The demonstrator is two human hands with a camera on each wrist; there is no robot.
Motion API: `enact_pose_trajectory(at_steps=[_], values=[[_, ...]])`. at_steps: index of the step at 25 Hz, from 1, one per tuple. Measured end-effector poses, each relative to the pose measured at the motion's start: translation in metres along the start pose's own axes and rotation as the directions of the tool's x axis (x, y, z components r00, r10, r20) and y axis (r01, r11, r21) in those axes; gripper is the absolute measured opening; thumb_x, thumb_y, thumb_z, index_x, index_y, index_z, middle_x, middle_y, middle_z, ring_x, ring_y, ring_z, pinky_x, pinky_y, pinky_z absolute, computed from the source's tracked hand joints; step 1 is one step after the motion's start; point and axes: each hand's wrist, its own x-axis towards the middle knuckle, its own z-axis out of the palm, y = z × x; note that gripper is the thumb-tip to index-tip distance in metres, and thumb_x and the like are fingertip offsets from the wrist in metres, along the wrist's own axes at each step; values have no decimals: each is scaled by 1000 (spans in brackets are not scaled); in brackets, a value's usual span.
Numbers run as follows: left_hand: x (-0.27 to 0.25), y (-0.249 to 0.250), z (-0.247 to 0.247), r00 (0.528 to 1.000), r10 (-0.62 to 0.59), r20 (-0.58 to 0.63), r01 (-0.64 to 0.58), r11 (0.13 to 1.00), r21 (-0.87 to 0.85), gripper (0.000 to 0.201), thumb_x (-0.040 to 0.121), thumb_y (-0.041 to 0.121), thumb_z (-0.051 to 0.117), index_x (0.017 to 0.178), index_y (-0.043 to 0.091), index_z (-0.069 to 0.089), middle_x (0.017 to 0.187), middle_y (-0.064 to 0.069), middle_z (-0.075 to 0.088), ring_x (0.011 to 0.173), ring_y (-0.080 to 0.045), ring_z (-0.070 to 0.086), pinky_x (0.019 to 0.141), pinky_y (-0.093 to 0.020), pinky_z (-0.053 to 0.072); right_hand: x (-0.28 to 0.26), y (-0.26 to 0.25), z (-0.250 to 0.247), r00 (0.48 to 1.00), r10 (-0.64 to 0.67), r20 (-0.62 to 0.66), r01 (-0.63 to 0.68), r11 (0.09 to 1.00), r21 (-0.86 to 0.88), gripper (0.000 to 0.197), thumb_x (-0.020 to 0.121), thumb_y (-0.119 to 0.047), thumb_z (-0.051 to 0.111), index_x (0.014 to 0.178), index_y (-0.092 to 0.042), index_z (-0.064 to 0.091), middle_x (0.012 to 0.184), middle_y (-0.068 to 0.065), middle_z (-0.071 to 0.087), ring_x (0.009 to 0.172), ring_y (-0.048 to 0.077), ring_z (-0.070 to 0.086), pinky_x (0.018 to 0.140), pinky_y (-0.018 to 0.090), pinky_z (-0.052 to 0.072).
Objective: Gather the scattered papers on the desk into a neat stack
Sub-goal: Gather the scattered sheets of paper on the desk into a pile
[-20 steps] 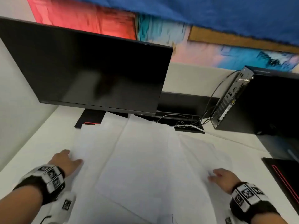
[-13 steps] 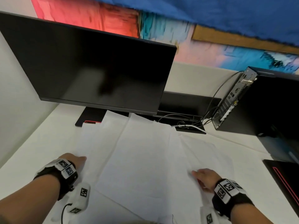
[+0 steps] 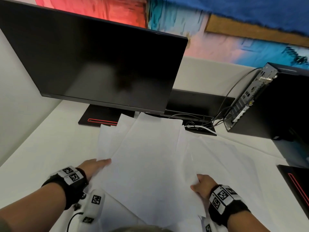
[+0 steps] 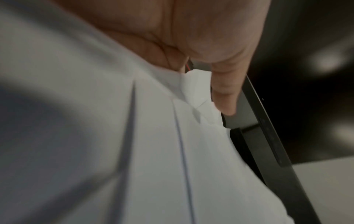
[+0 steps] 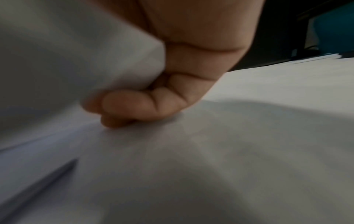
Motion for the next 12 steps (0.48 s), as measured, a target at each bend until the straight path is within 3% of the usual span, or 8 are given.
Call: enact_pose_trajectory(at_steps=[2,3,5,6,7,9,10,12], values=[[-2,4,6,998,-35,60,37,999,-20,66,58,40,83,108,4,59,110,-12,65,98,-31,60,94,-42,42,1,-7,16,999,-44,23,45,998,-36,23,84,-16,59,106,-10,65,107,8,67,100,19,61,79,14,45],[-3,6,11,999,-39,33,39,999,7,56,66,32,81,107,2,59,108,-12,64,94,-30,59,89,-40,42,0,-14,27,995,-83,55,82,997,9,24,84,-17,60,106,-10,65,109,9,67,100,21,62,81,18,47],[-7,10,17,997,-36,-61,39,998,54,47,72,19,77,107,-3,57,107,-13,61,91,-30,56,88,-37,40,-8,-24,31,991,-116,73,106,986,129,3,84,-18,62,84,-15,64,84,4,69,77,16,65,68,20,50],[-6,9,18,997,-29,-78,34,997,67,48,72,17,76,111,-4,56,108,-15,59,91,-30,54,87,-37,39,-8,-20,22,996,-92,-2,91,977,190,13,83,-15,63,70,-17,61,68,0,65,62,12,61,64,24,52],[-7,9,19,997,-8,-74,13,998,69,50,74,16,75,116,-4,55,112,-17,58,93,-30,52,87,-38,39,-2,-9,7,990,-35,-135,70,963,262,20,82,-14,65,63,-21,59,62,-3,62,60,13,61,68,30,53],[-9,8,21,997,13,-78,-8,997,71,58,76,15,73,124,-5,49,125,-21,54,104,-35,52,95,-43,37,9,22,-30,922,129,-365,-34,966,257,8,76,-22,70,73,-25,62,84,3,68,86,24,65,85,32,50],[-10,9,21,995,-10,-96,14,999,44,65,75,16,74,129,-5,44,133,-23,50,115,-38,48,101,-45,34,12,39,-49,881,243,-406,-175,964,198,19,73,-32,71,89,-25,64,105,7,67,101,29,61,92,33,48],[-3,7,18,995,-8,-95,12,999,39,89,67,31,80,137,-2,36,140,-22,44,127,-39,42,106,-47,29,17,76,-71,836,393,-384,-429,903,-9,68,66,-49,70,125,-24,49,134,10,50,120,35,48,101,40,40]])
